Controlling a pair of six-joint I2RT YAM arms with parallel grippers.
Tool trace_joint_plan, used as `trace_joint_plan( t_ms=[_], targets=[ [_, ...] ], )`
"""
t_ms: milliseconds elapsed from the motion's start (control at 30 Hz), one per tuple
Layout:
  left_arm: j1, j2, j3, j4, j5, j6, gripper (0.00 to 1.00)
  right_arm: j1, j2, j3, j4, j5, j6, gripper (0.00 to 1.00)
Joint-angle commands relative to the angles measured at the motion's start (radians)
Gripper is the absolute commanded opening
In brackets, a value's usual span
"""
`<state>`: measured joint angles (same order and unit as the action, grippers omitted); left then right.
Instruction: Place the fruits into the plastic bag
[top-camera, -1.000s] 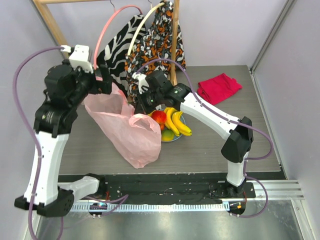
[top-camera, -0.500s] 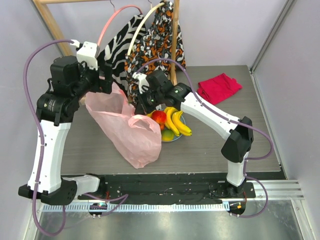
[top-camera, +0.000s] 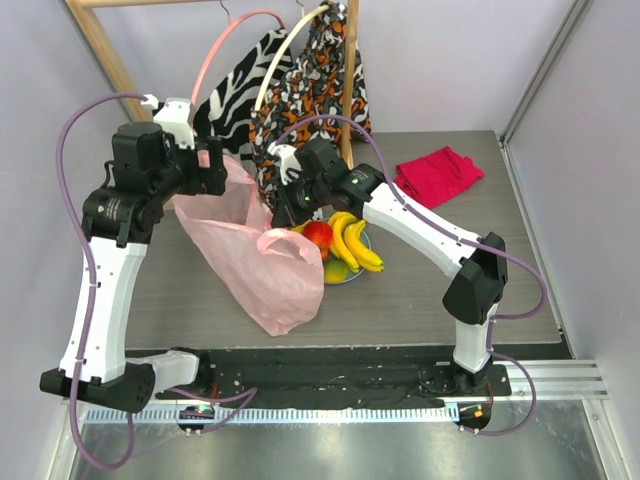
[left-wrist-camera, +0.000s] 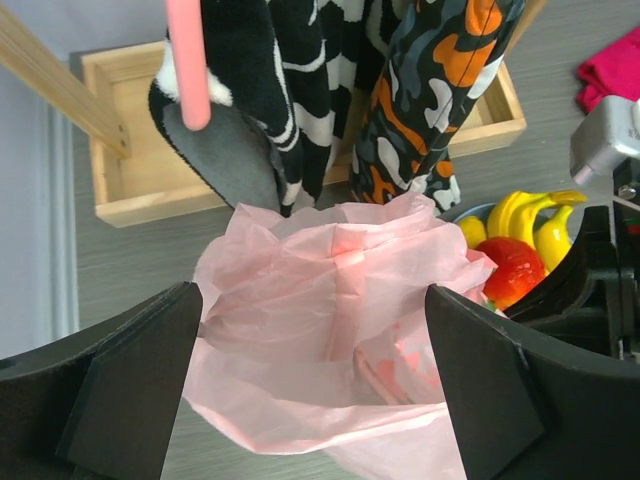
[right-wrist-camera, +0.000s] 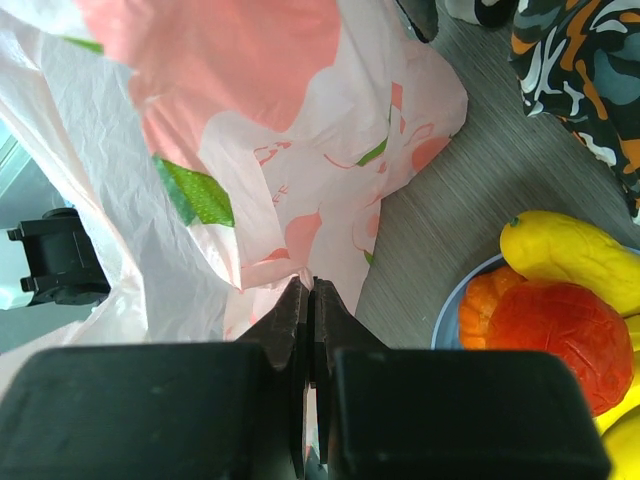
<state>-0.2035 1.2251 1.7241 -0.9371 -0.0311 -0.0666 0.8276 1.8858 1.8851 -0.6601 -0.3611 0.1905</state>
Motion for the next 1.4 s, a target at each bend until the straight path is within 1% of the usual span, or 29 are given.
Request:
trace_joint_plan(
  t_ms=[0,33,133,233,267,300,333,367,400,433,467,533,567,600,700,933,1033,1133,1233,1300,1333,1367],
  targets=[
    [0.012,-0.015,-0.024,0.093,0.078,-0.059,0.93,0.001,-0.013,0.016,0.010,-0.009,-0.014,0.01],
    [0.012,-0.016,-0.034,0.116,0.088,-0.065,0.91,0.001,-0.013,0.014,0.011,-0.009,-0.014,0.01],
    [0.013,-0.038,-0.081,0.170,0.118,-0.091,0.79,0.001,-0.007,0.022,0.008,-0.013,-0.025,0.01],
    [0.016,-0.061,-0.113,0.214,0.137,-0.117,0.56,0.002,-0.027,0.008,0.005,0.005,-0.045,0.01],
    [0.016,-0.073,-0.132,0.233,0.137,-0.131,0.33,0.002,-0.043,-0.019,0.007,0.031,-0.051,0.03],
    [0.015,-0.076,-0.144,0.239,0.137,-0.136,0.27,0.002,-0.053,-0.029,0.007,0.040,-0.057,0.05],
    [0.016,-0.082,-0.144,0.238,0.132,-0.142,0.22,0.002,-0.072,-0.040,0.008,0.065,-0.060,0.11],
    [0.015,-0.091,-0.147,0.235,0.123,-0.144,0.12,0.002,-0.082,-0.058,0.010,0.073,-0.062,0.16],
    [0.015,-0.095,-0.149,0.225,0.116,-0.145,0.08,0.002,-0.091,-0.066,0.013,0.079,-0.062,0.23],
    [0.015,-0.099,-0.149,0.221,0.105,-0.148,0.03,0.002,-0.112,-0.073,0.017,0.086,-0.063,0.36],
    [0.016,-0.110,-0.147,0.213,0.079,-0.148,0.00,0.001,-0.123,-0.086,0.027,0.099,-0.063,0.42],
    [0.016,-0.116,-0.135,0.184,0.056,-0.147,0.00,0.002,-0.148,-0.092,0.036,0.113,-0.059,0.54],
    [0.016,-0.124,-0.127,0.172,0.039,-0.145,0.00,0.002,-0.155,-0.090,0.040,0.126,-0.057,0.57],
    [0.016,-0.125,-0.121,0.141,0.039,-0.144,0.00,0.002,-0.162,-0.087,0.045,0.131,-0.051,0.63],
    [0.016,-0.136,-0.086,0.084,-0.053,-0.144,0.00,0.002,-0.189,-0.070,0.051,0.139,-0.033,0.69],
    [0.016,-0.174,-0.051,0.032,-0.237,-0.156,0.00,0.002,-0.254,-0.046,0.108,0.070,-0.014,0.75],
    [0.016,-0.199,-0.050,0.043,-0.276,-0.163,0.00,0.002,-0.260,-0.053,0.139,0.045,-0.008,0.75],
    [0.016,-0.219,-0.063,0.060,-0.283,-0.173,0.00,0.002,-0.258,-0.061,0.140,0.057,0.003,0.75],
    [0.016,-0.231,-0.081,0.058,-0.302,-0.173,0.00,-0.002,-0.266,-0.057,0.125,0.137,0.017,0.75],
    [0.016,-0.225,-0.084,0.038,-0.335,-0.173,0.00,-0.019,-0.269,-0.047,0.110,0.194,0.015,0.79],
    [0.016,-0.222,-0.086,0.031,-0.348,-0.176,0.00,-0.047,-0.267,-0.047,0.085,0.226,0.029,0.79],
    [0.016,-0.217,-0.087,0.024,-0.390,-0.180,0.00,-0.068,-0.267,-0.050,0.070,0.275,0.042,0.80]
  ],
)
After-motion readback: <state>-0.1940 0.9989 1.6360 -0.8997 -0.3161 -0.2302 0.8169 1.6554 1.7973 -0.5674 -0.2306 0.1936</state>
